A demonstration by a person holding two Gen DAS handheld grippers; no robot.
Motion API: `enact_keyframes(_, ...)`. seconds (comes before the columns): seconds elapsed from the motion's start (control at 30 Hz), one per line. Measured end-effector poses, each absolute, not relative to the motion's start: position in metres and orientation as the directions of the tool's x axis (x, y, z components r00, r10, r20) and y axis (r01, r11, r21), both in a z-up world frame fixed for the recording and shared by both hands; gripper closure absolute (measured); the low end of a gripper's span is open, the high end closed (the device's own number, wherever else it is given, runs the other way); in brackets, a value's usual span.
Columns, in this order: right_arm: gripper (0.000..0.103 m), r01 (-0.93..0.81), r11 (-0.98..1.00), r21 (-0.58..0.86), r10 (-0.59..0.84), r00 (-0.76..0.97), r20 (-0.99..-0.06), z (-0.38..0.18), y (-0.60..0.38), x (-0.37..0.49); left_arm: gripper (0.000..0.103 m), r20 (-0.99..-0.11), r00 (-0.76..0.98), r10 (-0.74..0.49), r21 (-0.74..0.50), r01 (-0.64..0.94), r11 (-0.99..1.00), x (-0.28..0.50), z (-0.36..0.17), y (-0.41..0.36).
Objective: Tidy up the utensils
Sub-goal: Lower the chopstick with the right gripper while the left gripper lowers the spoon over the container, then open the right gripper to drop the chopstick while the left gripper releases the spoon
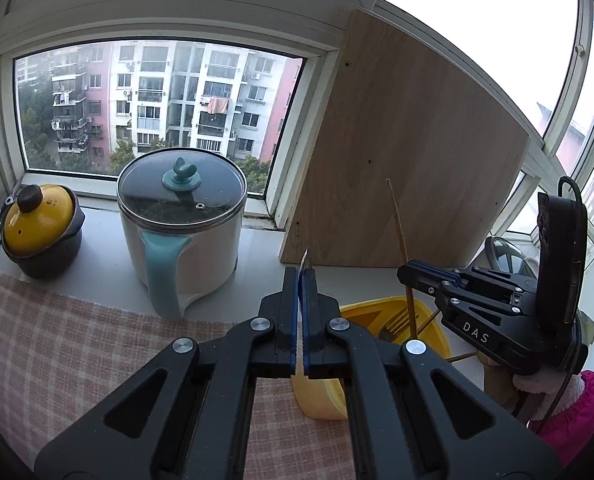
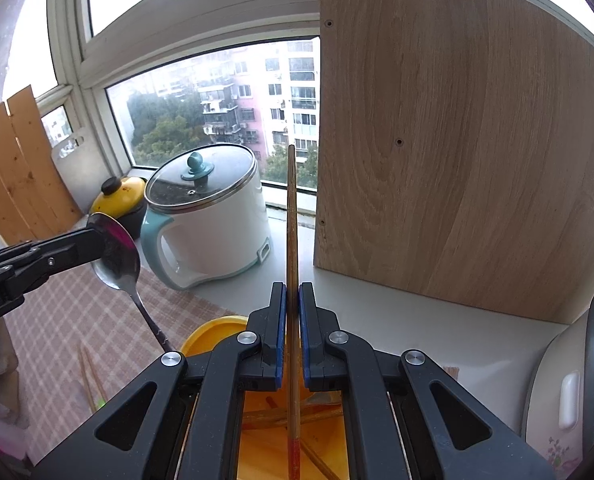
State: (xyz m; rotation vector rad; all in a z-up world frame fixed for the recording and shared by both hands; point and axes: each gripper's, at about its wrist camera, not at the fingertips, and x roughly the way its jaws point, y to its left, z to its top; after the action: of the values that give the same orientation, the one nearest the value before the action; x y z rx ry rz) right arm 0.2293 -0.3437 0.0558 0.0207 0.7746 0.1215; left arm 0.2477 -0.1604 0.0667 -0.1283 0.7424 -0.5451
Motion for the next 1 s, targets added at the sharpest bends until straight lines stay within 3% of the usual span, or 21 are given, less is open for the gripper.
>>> enact_keyframes(0.47, 0.098, -0.086, 0.992, 0.089, 0.124, 0.685, -0.718, 0.049, -0.351, 0.221, 0.103, -0.620, 0.581, -0.527, -0.309, 0.437, 0.845, 0.237, 0.063, -0.160)
enact_keyframes(0.5, 0.094, -0.084, 0.992, 0.090, 0.123, 0.684, -0.719, 0.049, -0.352, 0.220, 0.103, -0.619, 0.581, -0.529, -0.310, 0.438, 0.844, 0.236, 0.063, -0.159)
enact_keyframes(0.6, 0.069, -0.069, 0.994, 0.084, 0.108, 0.689, -0.716, 0.050, -0.354, 0.216, 0.099, -0.617, 0.585, -0.526, -0.305, 0.439, 0.845, 0.231, 0.064, -0.157)
enact_keyframes(0.63, 0.067, -0.065, 0.994, 0.083, 0.105, 0.695, -0.711, 0.051, -0.355, 0.214, 0.099, -0.615, 0.587, -0.526, -0.303, 0.440, 0.846, 0.230, 0.065, -0.156)
enact_keyframes(1.0, 0.066, -0.070, 0.996, 0.059, 0.091, 0.713, -0.696, 0.063, -0.346, 0.195, 0.099, -0.606, 0.599, -0.523, -0.302, 0.435, 0.848, 0.213, 0.071, -0.146)
